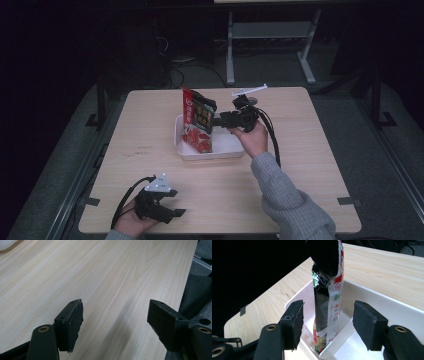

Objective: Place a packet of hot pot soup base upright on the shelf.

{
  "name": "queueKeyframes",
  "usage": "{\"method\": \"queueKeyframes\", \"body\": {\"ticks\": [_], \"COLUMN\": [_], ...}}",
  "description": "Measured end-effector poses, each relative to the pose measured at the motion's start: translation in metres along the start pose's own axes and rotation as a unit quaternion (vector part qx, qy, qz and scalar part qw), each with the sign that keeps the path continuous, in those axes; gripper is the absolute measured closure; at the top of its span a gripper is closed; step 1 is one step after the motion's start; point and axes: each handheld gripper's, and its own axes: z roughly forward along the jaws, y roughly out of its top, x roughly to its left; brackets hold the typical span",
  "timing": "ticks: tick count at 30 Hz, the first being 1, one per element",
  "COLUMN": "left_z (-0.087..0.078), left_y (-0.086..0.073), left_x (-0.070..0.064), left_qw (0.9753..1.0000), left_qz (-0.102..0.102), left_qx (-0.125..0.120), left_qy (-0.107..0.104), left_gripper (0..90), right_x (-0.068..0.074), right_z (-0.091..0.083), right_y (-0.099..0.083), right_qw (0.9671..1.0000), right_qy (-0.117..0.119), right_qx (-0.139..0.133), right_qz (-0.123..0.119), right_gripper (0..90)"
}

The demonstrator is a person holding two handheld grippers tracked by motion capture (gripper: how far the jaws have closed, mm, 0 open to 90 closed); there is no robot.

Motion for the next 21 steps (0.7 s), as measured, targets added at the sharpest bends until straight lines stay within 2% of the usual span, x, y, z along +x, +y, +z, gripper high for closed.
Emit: {"method": "queueKeyframes", "body": {"ticks": [10,21], "left_z": [0.000,-0.002], "left_y": [-0.001,-0.002], "left_x": [0.001,0.002], "left_qw": [1.0000,1.0000], "left_qz": [-0.001,-0.003], "left_qx": [0.000,0.000], "left_qy": [0.002,0.005], "left_gripper": [28.6,28.5], "right_x": [-0.002,-0.009], "right_z": [-0.014,-0.031], "right_y": [-0.006,-0.021], "right_qw": [1.0000,0.9999], "right_qy": [0.005,0.007], "right_qx": [0.001,0.007], "right_qz": [0.001,0.011], "right_gripper": [40.1,39.4]}}
